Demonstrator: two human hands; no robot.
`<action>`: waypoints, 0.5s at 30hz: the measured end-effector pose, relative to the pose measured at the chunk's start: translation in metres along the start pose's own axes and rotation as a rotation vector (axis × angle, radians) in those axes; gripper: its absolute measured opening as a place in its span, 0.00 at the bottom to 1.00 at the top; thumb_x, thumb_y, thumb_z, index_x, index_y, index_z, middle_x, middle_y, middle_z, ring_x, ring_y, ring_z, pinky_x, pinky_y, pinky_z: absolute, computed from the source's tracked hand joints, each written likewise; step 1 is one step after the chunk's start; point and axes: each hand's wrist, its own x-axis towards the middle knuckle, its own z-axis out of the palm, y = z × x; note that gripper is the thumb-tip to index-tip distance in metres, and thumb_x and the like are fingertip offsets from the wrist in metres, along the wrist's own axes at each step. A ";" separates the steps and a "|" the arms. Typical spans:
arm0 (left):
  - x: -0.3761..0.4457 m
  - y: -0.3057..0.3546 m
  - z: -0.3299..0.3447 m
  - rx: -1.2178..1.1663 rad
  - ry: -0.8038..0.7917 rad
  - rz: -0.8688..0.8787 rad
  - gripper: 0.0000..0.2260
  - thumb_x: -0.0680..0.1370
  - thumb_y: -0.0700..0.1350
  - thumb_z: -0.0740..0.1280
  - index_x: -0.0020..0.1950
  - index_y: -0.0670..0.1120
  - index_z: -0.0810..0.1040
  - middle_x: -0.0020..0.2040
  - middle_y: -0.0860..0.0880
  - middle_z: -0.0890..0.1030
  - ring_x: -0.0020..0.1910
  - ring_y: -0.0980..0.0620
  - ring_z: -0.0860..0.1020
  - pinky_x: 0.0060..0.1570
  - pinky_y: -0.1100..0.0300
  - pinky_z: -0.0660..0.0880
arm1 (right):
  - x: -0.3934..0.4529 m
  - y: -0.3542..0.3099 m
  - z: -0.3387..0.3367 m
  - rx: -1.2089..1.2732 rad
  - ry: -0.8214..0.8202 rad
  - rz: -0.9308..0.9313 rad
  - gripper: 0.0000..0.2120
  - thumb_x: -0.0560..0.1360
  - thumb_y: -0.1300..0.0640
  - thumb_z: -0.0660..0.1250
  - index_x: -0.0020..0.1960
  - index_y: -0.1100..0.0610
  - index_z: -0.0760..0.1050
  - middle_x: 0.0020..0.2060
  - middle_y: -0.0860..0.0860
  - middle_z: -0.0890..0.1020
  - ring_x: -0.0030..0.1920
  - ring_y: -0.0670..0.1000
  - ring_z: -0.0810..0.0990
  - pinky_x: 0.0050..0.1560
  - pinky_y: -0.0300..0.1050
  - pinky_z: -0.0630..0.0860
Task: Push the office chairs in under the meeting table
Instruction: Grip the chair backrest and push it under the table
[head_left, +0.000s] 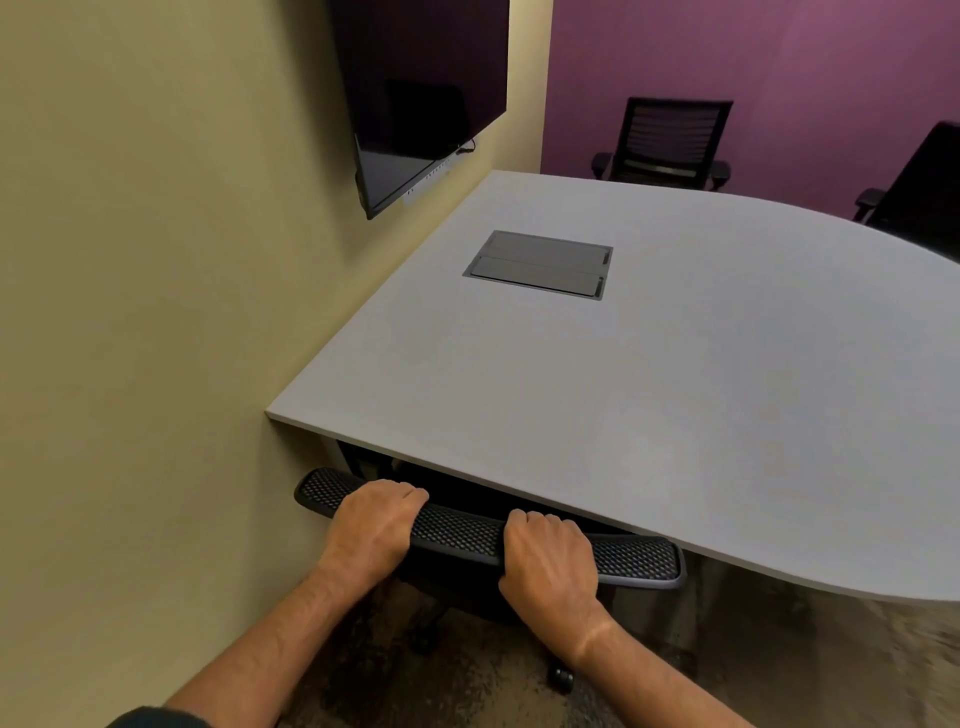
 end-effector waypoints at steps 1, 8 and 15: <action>0.003 0.000 0.000 -0.001 0.000 -0.001 0.09 0.76 0.44 0.64 0.54 0.49 0.80 0.48 0.51 0.82 0.49 0.48 0.79 0.48 0.50 0.78 | 0.002 0.001 0.000 -0.010 0.000 0.008 0.07 0.69 0.64 0.61 0.42 0.54 0.64 0.36 0.49 0.71 0.36 0.51 0.67 0.42 0.46 0.66; 0.026 -0.016 0.005 0.014 -0.037 0.047 0.13 0.79 0.44 0.58 0.60 0.49 0.77 0.53 0.52 0.81 0.53 0.50 0.77 0.52 0.52 0.76 | 0.020 -0.002 0.004 -0.050 0.004 0.081 0.07 0.68 0.63 0.62 0.41 0.54 0.65 0.38 0.51 0.77 0.38 0.54 0.75 0.40 0.46 0.66; 0.049 -0.038 -0.001 0.000 -0.025 0.128 0.11 0.78 0.42 0.61 0.56 0.46 0.79 0.49 0.48 0.82 0.47 0.47 0.78 0.46 0.52 0.76 | 0.043 -0.014 0.008 -0.103 0.048 0.137 0.06 0.68 0.62 0.62 0.40 0.53 0.66 0.31 0.48 0.70 0.31 0.50 0.66 0.36 0.45 0.63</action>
